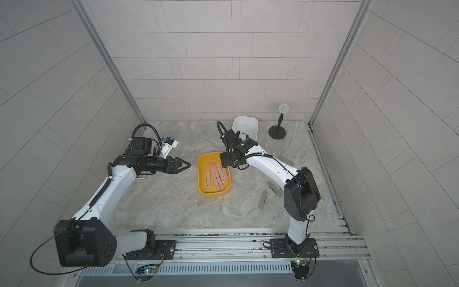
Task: Place the fruit knives into the storage box by color
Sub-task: Place the fruit knife in the storage box, then move the fruit knife to the center of the board.
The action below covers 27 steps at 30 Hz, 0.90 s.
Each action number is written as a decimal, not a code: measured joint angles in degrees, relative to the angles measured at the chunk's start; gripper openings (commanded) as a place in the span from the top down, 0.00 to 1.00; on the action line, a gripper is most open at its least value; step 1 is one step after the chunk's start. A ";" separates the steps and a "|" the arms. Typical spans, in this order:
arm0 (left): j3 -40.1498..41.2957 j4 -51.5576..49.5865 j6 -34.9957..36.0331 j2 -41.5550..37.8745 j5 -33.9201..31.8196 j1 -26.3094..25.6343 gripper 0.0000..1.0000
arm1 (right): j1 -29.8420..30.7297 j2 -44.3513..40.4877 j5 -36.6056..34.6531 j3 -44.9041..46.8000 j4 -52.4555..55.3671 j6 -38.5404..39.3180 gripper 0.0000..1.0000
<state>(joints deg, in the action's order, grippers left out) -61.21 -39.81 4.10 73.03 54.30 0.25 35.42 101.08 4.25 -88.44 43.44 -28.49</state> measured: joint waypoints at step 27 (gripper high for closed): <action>-6.36 6.32 -6.05 4.11 -0.76 -9.57 0.12 | -20.59 -5.38 -3.21 8.85 1.33 3.23 0.25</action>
<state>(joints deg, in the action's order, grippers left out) -67.57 -33.50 -1.96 77.14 53.54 -9.32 14.83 95.70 1.04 -79.59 44.77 -25.26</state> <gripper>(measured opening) 0.876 0.756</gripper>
